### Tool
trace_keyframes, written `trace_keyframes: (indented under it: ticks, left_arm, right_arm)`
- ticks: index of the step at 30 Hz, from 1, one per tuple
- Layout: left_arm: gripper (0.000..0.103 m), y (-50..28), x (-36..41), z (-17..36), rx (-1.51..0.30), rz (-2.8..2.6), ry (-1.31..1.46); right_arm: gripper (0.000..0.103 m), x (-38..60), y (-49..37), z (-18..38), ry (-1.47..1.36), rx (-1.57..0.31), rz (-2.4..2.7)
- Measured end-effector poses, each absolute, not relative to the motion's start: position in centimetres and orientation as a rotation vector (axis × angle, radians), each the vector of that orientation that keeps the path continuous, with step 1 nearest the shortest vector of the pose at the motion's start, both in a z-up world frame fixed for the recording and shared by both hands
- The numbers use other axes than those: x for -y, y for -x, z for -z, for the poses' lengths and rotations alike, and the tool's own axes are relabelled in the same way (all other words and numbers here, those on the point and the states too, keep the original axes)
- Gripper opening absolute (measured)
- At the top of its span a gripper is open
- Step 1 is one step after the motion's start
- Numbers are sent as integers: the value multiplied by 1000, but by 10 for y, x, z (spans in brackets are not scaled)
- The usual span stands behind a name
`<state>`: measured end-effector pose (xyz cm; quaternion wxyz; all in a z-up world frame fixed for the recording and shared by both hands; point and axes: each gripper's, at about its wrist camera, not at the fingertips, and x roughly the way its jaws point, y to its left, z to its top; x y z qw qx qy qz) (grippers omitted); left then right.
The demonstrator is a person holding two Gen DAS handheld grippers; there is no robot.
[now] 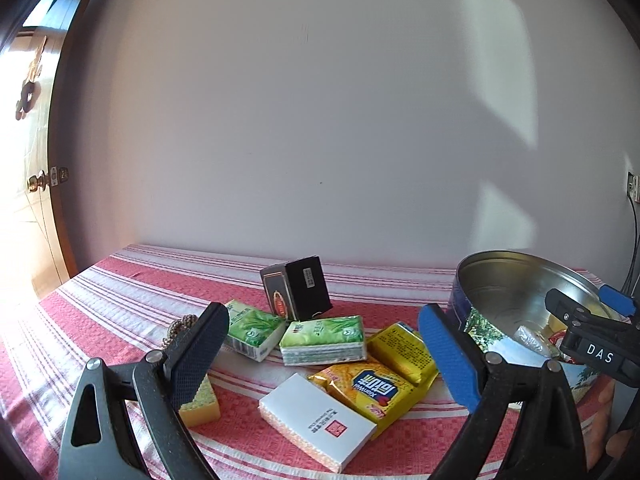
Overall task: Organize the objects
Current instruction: 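Withdraw both tools from the tin back toward the remaining items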
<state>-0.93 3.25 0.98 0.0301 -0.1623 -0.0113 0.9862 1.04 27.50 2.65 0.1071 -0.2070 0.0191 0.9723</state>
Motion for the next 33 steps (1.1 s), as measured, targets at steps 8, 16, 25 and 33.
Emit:
trace_keyframes:
  ticks: [8, 16, 25, 33]
  left_arm:
    - [97, 13, -10, -8, -26, -3066, 561]
    - [97, 14, 19, -4, 20, -3095, 636]
    - [97, 13, 44, -3, 41, -3118, 688]
    - [97, 17, 69, -1, 82, -3121, 747]
  right_arm:
    - [101, -255, -15, -22, 630, -31, -2843]
    - [101, -232, -23, -20, 677, -111, -2895]
    - [101, -192, -28, -18, 725, -79, -2947]
    - [101, -158, -20, -12, 831, -87, -2998]
